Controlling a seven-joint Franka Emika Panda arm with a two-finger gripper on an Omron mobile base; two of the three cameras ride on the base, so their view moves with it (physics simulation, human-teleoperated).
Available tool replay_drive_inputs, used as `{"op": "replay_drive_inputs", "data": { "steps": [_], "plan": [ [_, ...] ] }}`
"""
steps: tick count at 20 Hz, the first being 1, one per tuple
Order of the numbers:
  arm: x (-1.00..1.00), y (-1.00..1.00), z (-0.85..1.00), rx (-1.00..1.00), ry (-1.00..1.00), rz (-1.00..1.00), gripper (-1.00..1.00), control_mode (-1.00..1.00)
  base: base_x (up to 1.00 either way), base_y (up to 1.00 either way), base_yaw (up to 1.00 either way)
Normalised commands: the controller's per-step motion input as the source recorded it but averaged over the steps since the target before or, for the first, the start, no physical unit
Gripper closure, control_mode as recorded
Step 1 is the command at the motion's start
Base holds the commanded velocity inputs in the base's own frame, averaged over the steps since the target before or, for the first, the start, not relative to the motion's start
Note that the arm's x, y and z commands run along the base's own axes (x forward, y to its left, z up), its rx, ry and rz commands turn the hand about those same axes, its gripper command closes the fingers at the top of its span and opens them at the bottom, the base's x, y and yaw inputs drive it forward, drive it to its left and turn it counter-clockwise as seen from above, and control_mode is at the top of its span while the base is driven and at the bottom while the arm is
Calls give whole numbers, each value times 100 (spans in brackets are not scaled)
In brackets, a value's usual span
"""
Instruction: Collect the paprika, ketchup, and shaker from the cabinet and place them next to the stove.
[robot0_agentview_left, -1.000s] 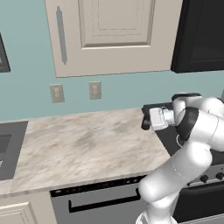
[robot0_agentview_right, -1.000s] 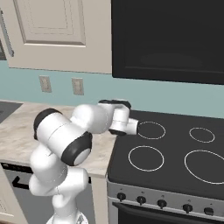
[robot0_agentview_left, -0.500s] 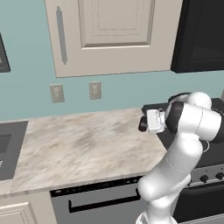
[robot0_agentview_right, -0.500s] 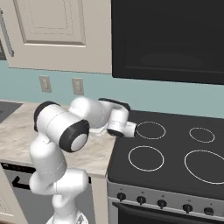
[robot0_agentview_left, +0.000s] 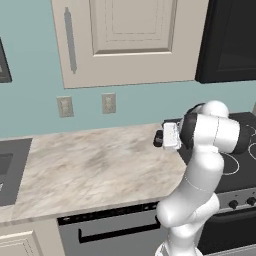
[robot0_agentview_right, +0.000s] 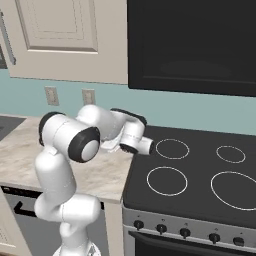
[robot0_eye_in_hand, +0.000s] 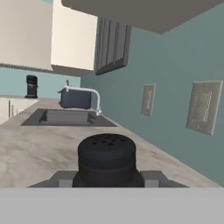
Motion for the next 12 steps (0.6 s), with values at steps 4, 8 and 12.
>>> {"op": "replay_drive_inputs", "data": {
  "steps": [4, 8, 12],
  "plan": [
    [35, 0, -10, 0, -2, 0, 100, -100, 0, 0, 0],
    [35, 0, -20, -2, 0, 0, 100, -100, 0, 0, 0],
    [35, 0, -28, -2, 0, 0, 100, -100, 0, 0, 0]
  ]
}}
